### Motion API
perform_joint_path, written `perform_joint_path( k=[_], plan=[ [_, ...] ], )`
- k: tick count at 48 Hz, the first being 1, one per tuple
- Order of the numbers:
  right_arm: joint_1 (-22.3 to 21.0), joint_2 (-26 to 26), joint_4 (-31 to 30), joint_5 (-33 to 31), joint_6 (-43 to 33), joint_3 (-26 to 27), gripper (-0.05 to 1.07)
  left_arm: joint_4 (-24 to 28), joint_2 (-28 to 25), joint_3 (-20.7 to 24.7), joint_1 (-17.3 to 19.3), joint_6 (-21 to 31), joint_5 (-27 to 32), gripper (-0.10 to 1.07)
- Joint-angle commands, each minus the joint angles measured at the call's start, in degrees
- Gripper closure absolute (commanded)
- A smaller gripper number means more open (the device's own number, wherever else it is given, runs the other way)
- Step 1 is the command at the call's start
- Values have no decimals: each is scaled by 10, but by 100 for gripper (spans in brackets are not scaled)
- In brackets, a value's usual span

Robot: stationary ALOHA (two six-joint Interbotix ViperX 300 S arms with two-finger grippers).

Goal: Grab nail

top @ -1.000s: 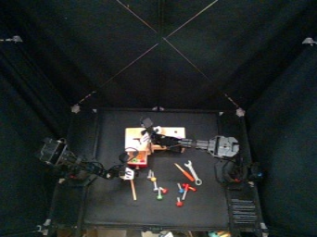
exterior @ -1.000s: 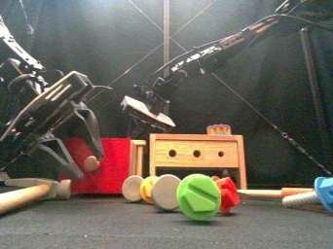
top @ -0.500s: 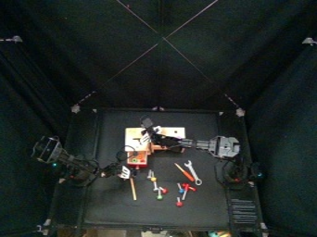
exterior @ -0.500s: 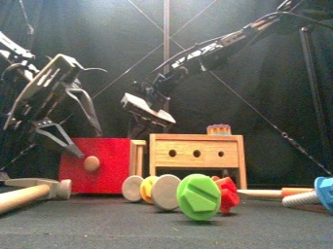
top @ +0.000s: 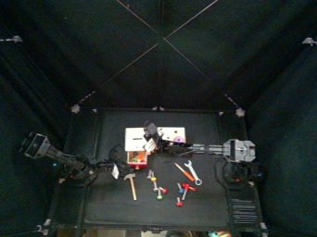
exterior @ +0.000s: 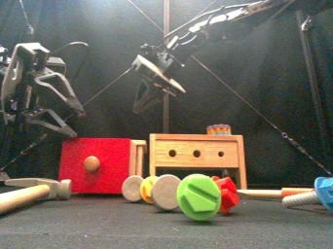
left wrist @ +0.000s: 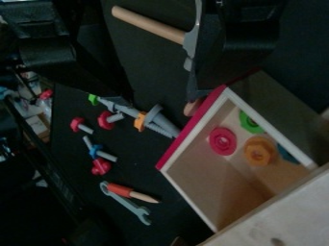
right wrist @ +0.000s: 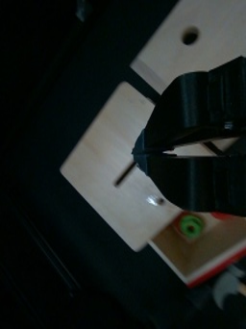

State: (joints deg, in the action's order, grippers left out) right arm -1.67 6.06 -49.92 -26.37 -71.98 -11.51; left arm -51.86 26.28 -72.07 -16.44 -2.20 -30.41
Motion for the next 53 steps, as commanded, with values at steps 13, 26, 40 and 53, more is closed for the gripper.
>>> perform_joint_path(
  k=[13,26,40,53],
  plan=[
    [59,-13,149,75,3,-69,75,121,35,-19,25,1,-5,13],
    [60,29,242,74,2,-68,72,122,56,-33,32,1,-6,13],
    [71,82,282,54,0,-37,45,129,62,-43,40,-2,-11,13],
    [76,121,286,-15,0,4,36,132,78,-55,56,1,-37,13]
  ],
)
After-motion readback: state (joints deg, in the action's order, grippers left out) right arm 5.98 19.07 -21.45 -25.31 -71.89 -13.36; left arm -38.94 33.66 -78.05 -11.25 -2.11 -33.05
